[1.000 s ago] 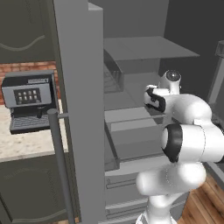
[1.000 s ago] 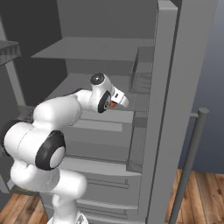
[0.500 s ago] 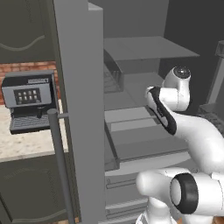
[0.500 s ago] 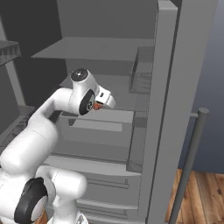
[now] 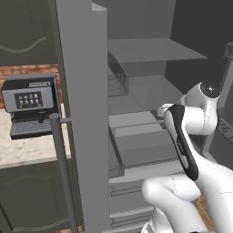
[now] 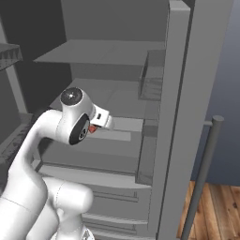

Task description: Gather the cucumber and sweet potato from the fridge and place them on a tray on the dining counter. Then gather the steak and chicken drumstick from the fridge and place them on the other tray.

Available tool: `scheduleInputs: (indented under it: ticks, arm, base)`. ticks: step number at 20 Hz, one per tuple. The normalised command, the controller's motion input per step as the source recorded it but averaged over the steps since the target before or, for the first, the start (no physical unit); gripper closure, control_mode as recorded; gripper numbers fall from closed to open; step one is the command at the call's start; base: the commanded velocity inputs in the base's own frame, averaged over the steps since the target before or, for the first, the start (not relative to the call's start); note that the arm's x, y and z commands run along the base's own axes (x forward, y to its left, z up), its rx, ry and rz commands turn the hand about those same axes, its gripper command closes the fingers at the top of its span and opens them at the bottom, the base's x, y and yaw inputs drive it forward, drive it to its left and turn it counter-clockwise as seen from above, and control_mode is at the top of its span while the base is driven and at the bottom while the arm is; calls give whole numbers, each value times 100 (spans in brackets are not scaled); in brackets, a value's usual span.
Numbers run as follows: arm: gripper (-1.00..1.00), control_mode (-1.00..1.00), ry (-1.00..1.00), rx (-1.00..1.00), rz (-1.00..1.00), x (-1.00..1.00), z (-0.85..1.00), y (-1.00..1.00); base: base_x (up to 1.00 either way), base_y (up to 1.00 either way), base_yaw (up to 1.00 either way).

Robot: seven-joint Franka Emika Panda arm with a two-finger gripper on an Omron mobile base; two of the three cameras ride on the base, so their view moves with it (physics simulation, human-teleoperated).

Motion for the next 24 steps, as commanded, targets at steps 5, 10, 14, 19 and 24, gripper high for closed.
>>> scheduleInputs:
  ticks: [5,10,14,19,24]
  arm:
    - [100,-100,0,-6,16,-57,0,36]
    - [100,-100,1,-1,9,-66,-2,8]
    - [100,-100,0,0,6,-67,-4,1]
    - [100,-100,6,-8,1,-14,-9,21]
    - [100,-100,12,-11,0,0,-20,28]
  base:
    - [0,0,0]
    - [0,0,0]
    - [0,0,0]
    - [0,0,0]
    - [0,0,0]
